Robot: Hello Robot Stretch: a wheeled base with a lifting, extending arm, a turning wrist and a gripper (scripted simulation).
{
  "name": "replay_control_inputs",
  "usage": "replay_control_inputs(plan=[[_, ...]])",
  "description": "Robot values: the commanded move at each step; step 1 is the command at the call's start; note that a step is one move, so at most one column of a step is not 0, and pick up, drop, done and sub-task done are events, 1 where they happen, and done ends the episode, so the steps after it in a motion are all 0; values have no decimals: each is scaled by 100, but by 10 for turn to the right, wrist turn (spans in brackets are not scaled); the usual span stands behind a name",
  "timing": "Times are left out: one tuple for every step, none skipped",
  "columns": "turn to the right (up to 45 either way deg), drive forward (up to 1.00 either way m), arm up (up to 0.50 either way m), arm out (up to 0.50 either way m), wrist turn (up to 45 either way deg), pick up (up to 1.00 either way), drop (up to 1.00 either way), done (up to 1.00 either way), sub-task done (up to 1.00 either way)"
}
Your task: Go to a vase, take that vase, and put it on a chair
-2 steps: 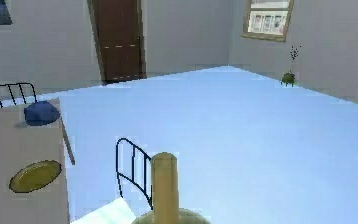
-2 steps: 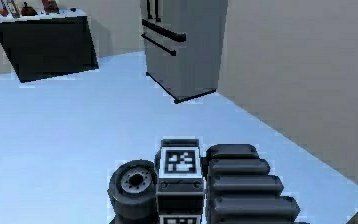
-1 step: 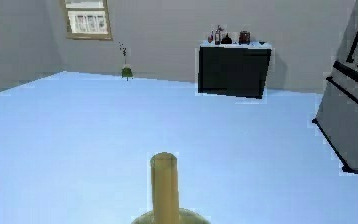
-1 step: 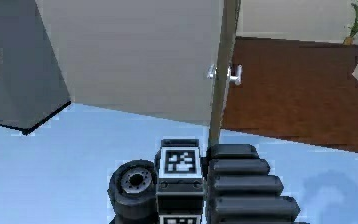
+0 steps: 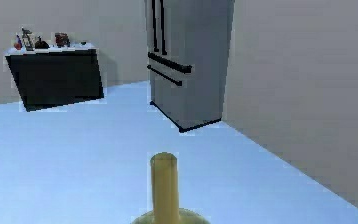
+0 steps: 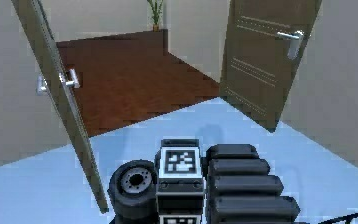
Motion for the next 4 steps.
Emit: replay_control_inputs(plan=[[450,0,0,0,0,0,0,0,0],[30,0,0,0,0,0,0,0,0],[-450,0,0,0,0,0,0,0,0],[-450,0,0,0,0,0,0,0,0]])
